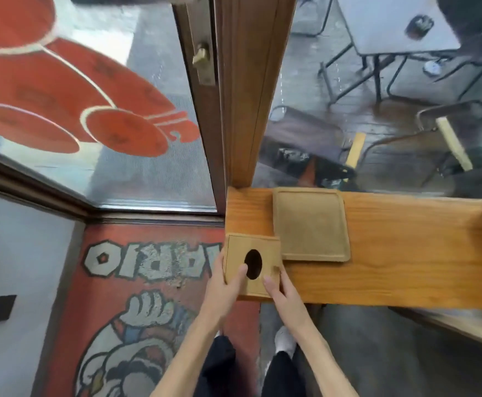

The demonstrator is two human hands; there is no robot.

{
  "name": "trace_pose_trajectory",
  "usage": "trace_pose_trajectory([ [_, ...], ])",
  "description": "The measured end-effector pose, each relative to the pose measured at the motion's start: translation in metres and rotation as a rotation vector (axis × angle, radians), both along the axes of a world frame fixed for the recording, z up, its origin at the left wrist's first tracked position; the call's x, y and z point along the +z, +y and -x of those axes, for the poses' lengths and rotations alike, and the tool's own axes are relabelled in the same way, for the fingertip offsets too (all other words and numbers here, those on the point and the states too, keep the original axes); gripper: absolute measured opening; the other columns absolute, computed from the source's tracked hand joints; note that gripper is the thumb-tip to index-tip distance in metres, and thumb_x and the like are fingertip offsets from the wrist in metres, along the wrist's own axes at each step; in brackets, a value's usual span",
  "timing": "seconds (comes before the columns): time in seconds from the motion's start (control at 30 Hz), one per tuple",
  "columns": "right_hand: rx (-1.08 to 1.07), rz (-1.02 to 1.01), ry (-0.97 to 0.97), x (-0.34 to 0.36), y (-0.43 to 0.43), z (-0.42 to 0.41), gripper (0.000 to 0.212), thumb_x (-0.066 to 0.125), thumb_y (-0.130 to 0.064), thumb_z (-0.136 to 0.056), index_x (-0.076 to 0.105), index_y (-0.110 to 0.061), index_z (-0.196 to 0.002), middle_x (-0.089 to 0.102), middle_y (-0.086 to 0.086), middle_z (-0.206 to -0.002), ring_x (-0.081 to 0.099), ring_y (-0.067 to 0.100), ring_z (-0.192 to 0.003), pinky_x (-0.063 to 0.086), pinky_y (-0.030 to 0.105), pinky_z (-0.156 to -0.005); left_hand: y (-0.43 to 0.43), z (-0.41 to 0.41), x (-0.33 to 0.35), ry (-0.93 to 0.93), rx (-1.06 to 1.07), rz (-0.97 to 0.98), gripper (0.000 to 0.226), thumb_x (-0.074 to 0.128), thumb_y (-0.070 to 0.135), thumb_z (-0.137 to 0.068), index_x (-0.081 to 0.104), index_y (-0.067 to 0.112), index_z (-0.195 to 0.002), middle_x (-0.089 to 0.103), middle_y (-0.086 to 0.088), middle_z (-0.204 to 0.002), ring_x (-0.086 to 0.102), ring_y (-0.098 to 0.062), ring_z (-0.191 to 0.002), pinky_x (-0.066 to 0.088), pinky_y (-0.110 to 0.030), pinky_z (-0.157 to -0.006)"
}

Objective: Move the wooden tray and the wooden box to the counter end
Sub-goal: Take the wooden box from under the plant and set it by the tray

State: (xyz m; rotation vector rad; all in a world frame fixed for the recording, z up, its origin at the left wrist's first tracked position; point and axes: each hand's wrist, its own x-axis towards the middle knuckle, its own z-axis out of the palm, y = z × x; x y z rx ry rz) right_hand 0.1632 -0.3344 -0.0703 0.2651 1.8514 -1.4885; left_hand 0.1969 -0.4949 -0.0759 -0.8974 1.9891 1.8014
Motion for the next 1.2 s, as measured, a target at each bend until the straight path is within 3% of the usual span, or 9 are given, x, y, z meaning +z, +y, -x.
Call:
trace_pose_trajectory([
  [0.13, 0.004, -0.074, 0.063, -0.026, -0.002, -0.014, 0.056, 0.052, -0.054, -0.094, 0.024, -0.054, -0.143, 0.040, -0.064, -0.116, 0.035, -0.033, -0.119, 0.027, 0.013, -0.107, -0.004, -0.004, -0.025, -0.028, -0.038, 0.073, 0.074, 0.057, 0.065, -0.087, 0.030, 0.036, -0.150, 0.059, 0.008, -0.140, 0.056, -0.013, -0.127, 0.045, -0.046, -0.110],
  [0.3, 0.068, -0.207, 0.165, -0.040, 0.000, -0.018, 0.070, 0.048, -0.058, -0.095, 0.014, -0.047, -0.155, 0.034, -0.062, -0.120, 0.036, -0.030, -0.116, 0.029, 0.012, -0.105, -0.002, -0.007, -0.035, -0.004, -0.027, 0.128, 0.072, 0.056, 0.058, -0.090, 0.034, 0.025, -0.150, 0.060, 0.004, -0.138, 0.057, -0.013, -0.126, 0.045, -0.045, -0.110],
  [0.4, 0.111, -0.281, 0.258, -0.046, 0.003, -0.017, 0.073, 0.044, -0.062, -0.094, 0.012, -0.042, -0.157, 0.040, -0.040, -0.134, 0.041, -0.021, -0.115, 0.033, 0.000, -0.093, 0.000, -0.007, -0.035, 0.019, -0.042, 0.135, 0.075, 0.053, 0.060, -0.088, 0.034, 0.024, -0.151, 0.060, 0.005, -0.137, 0.057, -0.010, -0.125, 0.046, -0.042, -0.110],
  [0.53, 0.135, -0.334, 0.293, -0.061, 0.007, -0.016, 0.077, 0.034, -0.078, -0.087, 0.013, -0.048, -0.155, 0.051, -0.017, -0.141, 0.044, -0.002, -0.125, 0.037, 0.025, -0.098, 0.004, -0.008, -0.038, 0.032, -0.020, 0.151, 0.071, 0.052, 0.059, -0.089, 0.036, 0.023, -0.149, 0.062, 0.002, -0.135, 0.059, -0.013, -0.122, 0.049, -0.045, -0.107],
  [0.7, 0.163, -0.345, 0.278, -0.066, 0.008, -0.015, 0.096, 0.031, -0.093, -0.072, 0.005, -0.051, -0.154, 0.048, -0.007, -0.136, 0.043, 0.006, -0.128, 0.041, 0.033, -0.104, 0.004, -0.008, -0.043, 0.020, 0.000, 0.148, 0.070, 0.055, 0.059, -0.092, 0.032, 0.026, -0.149, 0.061, 0.004, -0.132, 0.061, -0.014, -0.118, 0.052, -0.046, -0.102],
  [0.83, 0.279, -0.406, 0.337, -0.072, 0.017, -0.027, 0.117, 0.057, -0.088, -0.064, 0.003, -0.041, -0.157, 0.026, -0.007, -0.154, 0.030, 0.008, -0.140, 0.031, 0.037, -0.118, 0.001, -0.018, -0.043, 0.050, -0.007, 0.075, 0.079, 0.050, 0.071, -0.086, 0.027, 0.034, -0.152, 0.054, 0.009, -0.145, 0.054, -0.009, -0.130, 0.044, -0.045, -0.112],
  [0.9, 0.322, -0.528, 0.472, -0.086, 0.023, -0.035, 0.112, 0.061, -0.081, -0.068, 0.011, -0.037, -0.158, 0.016, -0.005, -0.163, 0.016, 0.012, -0.149, 0.022, 0.039, -0.122, 0.002, -0.024, -0.044, 0.055, -0.001, 0.050, 0.082, 0.050, 0.072, -0.085, 0.025, 0.035, -0.154, 0.050, 0.011, -0.149, 0.049, -0.006, -0.134, 0.040, -0.045, -0.115],
  [1.0, 0.320, -0.599, 0.537, -0.109, 0.022, -0.044, 0.103, 0.043, -0.082, -0.071, 0.022, -0.030, -0.158, 0.008, -0.002, -0.168, 0.000, 0.013, -0.155, 0.017, 0.047, -0.126, 0.001, -0.030, -0.046, 0.071, 0.021, 0.027, 0.074, 0.049, 0.065, -0.091, 0.027, 0.035, -0.154, 0.044, 0.016, -0.154, 0.042, -0.002, -0.140, 0.034, -0.044, -0.120],
  [1.2, 0.128, -0.650, 0.718, -0.128, 0.013, -0.051, 0.091, 0.045, -0.074, -0.081, 0.045, -0.014, -0.149, 0.027, 0.007, -0.160, -0.009, -0.005, -0.150, 0.021, 0.044, -0.122, -0.001, -0.039, -0.055, 0.080, 0.020, -0.002, 0.077, 0.048, 0.068, -0.088, 0.028, 0.035, -0.155, 0.043, 0.012, -0.156, 0.039, -0.004, -0.143, 0.033, -0.046, -0.120],
])
